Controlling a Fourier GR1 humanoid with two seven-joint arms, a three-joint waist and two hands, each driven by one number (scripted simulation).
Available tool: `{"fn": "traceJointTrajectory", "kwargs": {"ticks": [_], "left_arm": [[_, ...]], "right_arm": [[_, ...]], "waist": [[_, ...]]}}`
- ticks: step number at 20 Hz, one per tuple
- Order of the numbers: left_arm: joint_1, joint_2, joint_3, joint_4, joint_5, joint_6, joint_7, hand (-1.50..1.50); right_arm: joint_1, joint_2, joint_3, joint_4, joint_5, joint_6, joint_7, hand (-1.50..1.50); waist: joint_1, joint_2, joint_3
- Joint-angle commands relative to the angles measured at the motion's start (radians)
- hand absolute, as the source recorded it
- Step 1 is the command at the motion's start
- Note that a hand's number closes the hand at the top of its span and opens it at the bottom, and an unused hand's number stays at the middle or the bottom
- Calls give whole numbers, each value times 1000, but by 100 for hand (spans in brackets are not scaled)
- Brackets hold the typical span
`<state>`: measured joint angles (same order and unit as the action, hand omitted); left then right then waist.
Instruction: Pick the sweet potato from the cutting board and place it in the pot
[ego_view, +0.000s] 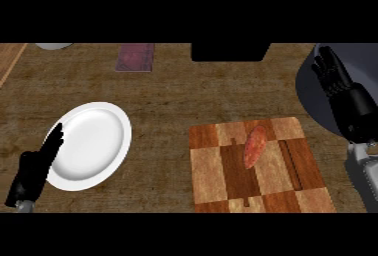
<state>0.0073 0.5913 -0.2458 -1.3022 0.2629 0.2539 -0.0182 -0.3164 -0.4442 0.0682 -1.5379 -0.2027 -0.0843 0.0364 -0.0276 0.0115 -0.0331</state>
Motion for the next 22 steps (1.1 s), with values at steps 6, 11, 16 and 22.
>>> {"fn": "traceJointTrajectory", "kwargs": {"ticks": [6,11,16,22], "left_arm": [[-231,-72,139,-204,102,71,31,0],[-247,-105,118,-239,124,71,105,0],[-176,-119,151,-293,97,69,129,0],[-237,-125,159,-296,58,101,194,0]], "right_arm": [[60,-2,-179,269,-63,61,-292,150],[131,37,-144,409,157,-132,-525,-150],[77,-20,-214,523,100,61,-739,-150],[106,-123,-81,247,176,146,-392,-150]], "waist": [[43,-5,40],[38,-7,37],[35,-11,34],[18,-16,31]]}}
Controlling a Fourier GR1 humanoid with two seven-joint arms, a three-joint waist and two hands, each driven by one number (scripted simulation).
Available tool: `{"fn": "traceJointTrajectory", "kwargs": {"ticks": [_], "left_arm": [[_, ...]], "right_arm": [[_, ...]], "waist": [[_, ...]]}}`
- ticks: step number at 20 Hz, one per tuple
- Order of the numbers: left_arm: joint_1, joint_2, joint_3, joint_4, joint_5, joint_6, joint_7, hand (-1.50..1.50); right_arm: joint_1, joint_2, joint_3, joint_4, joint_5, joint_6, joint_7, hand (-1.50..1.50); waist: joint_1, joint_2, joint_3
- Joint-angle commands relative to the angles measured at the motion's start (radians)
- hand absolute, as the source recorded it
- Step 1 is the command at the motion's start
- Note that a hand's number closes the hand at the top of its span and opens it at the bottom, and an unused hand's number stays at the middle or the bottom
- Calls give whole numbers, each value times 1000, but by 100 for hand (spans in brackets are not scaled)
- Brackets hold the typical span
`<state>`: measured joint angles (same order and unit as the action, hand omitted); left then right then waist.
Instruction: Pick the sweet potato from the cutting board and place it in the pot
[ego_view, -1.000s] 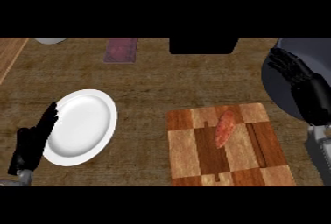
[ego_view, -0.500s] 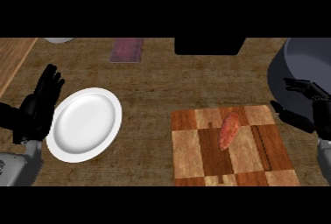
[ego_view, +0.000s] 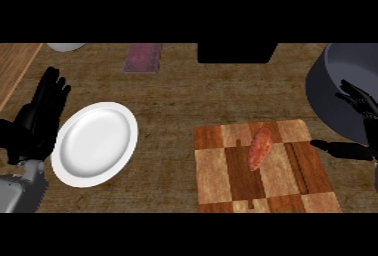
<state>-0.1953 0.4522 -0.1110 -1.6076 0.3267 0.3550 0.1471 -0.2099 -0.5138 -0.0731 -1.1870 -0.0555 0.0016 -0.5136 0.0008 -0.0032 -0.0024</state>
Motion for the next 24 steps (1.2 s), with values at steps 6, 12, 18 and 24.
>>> {"fn": "traceJointTrajectory", "kwargs": {"ticks": [6,12,18,24], "left_arm": [[-3,29,45,8,21,-44,14,0],[31,-41,-3,-8,-27,-10,-21,0],[-44,-54,78,136,-19,-90,-69,0],[37,-117,33,-18,-113,-44,-13,0]], "right_arm": [[-34,-148,235,-197,143,204,412,-150],[-135,-154,341,-260,201,325,683,-150],[-169,-56,346,-306,204,405,841,-150],[-101,29,325,-431,254,422,940,-150]], "waist": [[3,-2,-2],[11,2,1],[-2,4,2],[0,2,2]]}}
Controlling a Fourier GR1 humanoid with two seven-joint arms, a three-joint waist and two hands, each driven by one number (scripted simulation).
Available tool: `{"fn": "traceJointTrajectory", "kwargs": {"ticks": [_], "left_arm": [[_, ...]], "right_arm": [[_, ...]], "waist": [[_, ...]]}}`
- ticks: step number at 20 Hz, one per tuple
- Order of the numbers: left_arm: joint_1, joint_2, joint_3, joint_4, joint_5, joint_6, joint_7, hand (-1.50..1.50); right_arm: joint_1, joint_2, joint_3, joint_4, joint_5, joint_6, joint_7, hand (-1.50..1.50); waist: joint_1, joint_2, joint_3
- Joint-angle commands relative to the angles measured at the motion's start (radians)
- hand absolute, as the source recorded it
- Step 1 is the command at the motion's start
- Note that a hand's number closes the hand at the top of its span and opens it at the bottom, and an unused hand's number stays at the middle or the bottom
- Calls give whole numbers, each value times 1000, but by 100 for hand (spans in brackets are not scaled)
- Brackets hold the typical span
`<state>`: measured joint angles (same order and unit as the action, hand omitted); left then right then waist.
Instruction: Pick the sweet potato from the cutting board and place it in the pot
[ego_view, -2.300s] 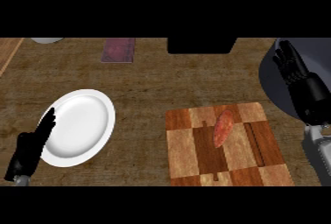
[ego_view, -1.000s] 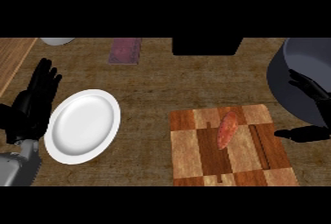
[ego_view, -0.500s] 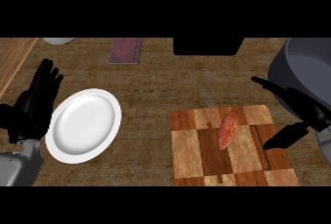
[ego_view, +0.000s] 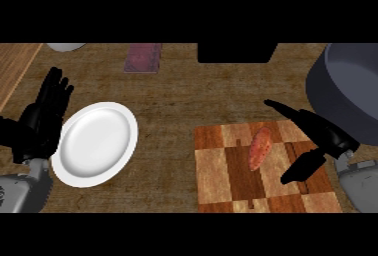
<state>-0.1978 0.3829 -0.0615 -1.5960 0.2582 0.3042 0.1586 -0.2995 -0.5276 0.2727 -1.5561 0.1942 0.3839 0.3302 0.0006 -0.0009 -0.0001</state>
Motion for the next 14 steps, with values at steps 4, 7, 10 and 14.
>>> {"fn": "traceJointTrajectory", "kwargs": {"ticks": [4,7,10,14], "left_arm": [[-27,-30,32,4,-40,-31,26,0],[-53,-19,84,86,-7,-102,-15,0],[4,-30,65,-41,-38,-74,81,0],[11,-106,39,-12,-113,-40,22,0]], "right_arm": [[28,68,1,2,111,35,80,-150],[32,102,18,60,203,-13,39,-150],[58,148,29,109,272,-47,4,-150],[-1,225,12,135,288,-18,29,-150]], "waist": [[-1,0,0],[-2,2,0],[3,1,0],[3,1,0]]}}
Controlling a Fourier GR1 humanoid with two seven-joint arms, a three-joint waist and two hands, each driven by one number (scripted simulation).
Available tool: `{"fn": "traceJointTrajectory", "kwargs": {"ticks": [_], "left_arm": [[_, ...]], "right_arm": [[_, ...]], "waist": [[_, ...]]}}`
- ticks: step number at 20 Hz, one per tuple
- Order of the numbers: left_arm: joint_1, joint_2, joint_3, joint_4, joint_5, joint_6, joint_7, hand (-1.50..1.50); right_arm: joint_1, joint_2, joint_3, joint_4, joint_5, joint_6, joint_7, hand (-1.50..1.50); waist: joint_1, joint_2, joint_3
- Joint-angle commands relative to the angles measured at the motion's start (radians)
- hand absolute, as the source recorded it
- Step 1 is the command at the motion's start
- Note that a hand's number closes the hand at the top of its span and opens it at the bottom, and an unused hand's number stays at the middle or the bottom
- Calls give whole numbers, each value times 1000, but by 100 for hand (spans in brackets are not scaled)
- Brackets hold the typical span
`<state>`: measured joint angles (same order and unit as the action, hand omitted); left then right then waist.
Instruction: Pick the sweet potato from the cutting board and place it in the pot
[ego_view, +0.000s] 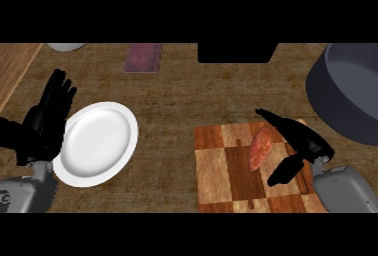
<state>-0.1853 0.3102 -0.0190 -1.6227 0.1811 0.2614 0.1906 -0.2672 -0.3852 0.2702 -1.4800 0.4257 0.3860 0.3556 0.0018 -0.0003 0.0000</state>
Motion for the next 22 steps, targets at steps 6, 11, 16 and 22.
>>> {"fn": "traceJointTrajectory", "kwargs": {"ticks": [6,11,16,22], "left_arm": [[62,-15,73,-110,2,-71,66,0],[18,9,142,-25,31,-134,39,0],[1,-35,113,35,-27,-105,-19,0],[76,-54,100,-71,-51,-117,20,0]], "right_arm": [[-6,70,-48,91,119,10,-74,-150],[-63,116,-69,237,176,-32,-103,-150],[-77,57,-32,266,221,2,-263,150],[-96,139,-20,365,316,-93,-328,150]], "waist": [[2,0,0],[2,1,0],[4,2,0],[6,0,0]]}}
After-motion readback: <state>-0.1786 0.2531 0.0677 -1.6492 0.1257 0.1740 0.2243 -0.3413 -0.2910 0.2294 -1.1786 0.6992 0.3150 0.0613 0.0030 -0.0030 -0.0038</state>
